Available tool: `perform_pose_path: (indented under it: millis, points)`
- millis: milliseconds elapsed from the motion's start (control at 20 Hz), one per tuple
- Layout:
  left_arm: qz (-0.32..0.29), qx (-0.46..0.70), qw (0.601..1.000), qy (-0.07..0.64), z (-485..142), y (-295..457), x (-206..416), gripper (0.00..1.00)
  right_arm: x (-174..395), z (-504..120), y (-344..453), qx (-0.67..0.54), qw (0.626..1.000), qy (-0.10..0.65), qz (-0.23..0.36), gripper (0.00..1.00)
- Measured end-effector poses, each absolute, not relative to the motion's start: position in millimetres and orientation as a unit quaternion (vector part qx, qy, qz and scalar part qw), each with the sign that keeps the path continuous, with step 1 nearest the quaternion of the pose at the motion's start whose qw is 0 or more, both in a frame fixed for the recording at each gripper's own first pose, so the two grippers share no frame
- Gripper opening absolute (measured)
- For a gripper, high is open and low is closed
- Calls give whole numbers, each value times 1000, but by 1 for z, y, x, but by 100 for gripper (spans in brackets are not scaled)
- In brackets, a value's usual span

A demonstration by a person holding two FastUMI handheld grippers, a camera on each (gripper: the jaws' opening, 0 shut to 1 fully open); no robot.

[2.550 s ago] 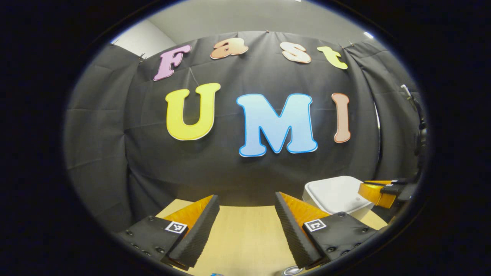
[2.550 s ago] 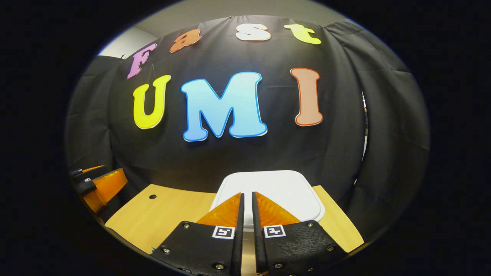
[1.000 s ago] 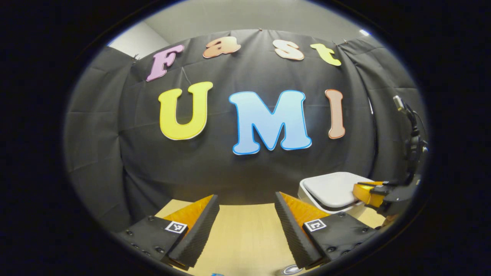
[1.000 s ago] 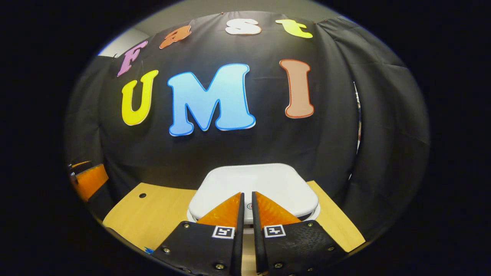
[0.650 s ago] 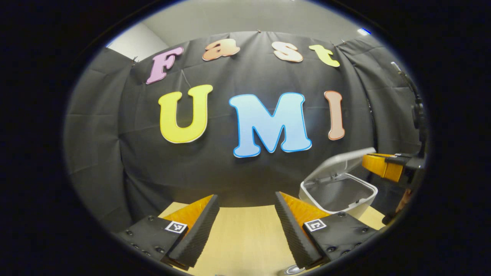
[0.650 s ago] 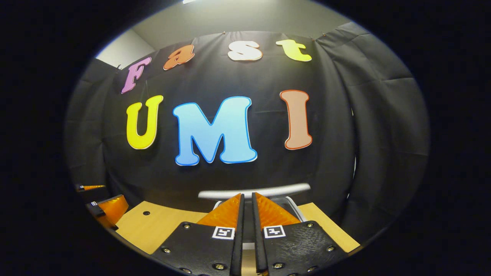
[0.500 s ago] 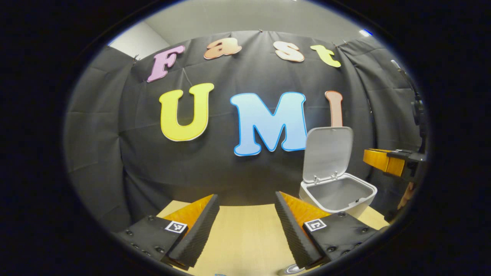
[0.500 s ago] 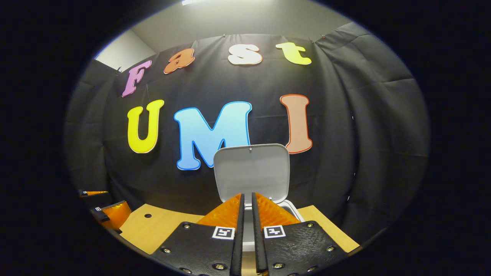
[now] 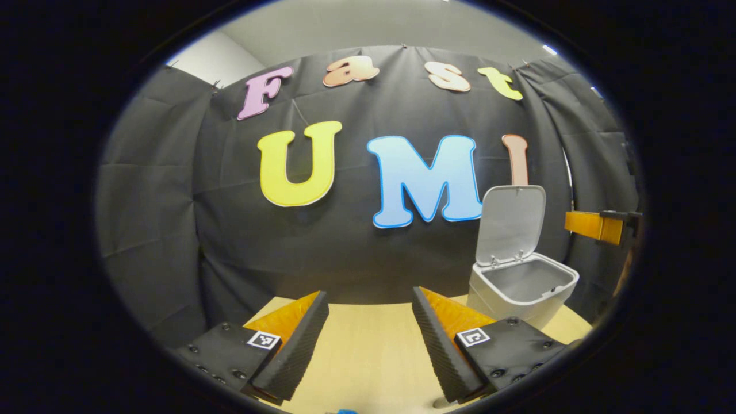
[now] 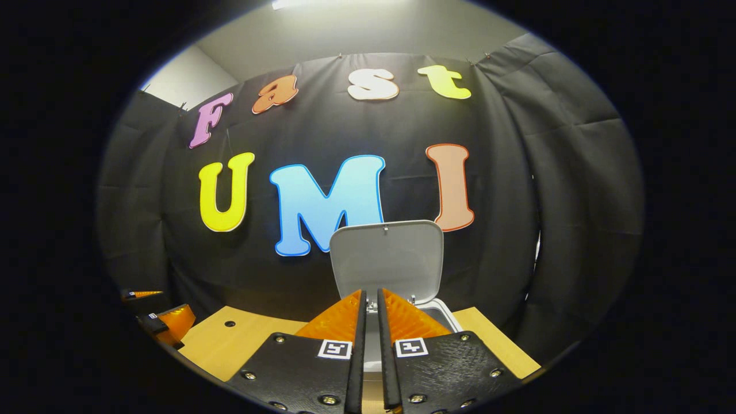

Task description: Press the lid of the desktop garbage bin to open it, pick up the crumpled paper on the desktop and throw it into the bin, then pick up the pop can on the desktop and drop it into the bin, and finally close the garbage bin lid.

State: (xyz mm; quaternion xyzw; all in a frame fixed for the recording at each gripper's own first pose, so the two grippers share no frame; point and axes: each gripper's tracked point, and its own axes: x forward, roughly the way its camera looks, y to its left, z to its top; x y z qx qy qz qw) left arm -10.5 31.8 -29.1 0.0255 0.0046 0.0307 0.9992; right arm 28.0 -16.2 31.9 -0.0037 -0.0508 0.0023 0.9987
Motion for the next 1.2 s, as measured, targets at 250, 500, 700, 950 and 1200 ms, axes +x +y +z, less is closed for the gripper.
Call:
perform_pose_path:
  millis: [250, 500, 700, 950, 1200]
  points:
    - [30, 42, 998, 27, -73, 52, -32, 97, 20, 31, -4, -9, 999, -50, 16, 13]
    - [29, 16, 997, 74, -127, 68, -51, 99, 13, 31, 1, -16, 999, -47, 23, 13]
    - [29, 22, 993, 109, -170, 73, -60, 99, 8, 26, 2, -25, 999, -40, 23, 13]
    - [23, 21, 986, 162, -233, 75, -72, 95, 9, 19, -1, -34, 999, -29, 19, 13]
    - [13, 17, 974, 225, -299, 75, -85, 97, 14, 14, -3, -43, 999, -17, 17, 13]
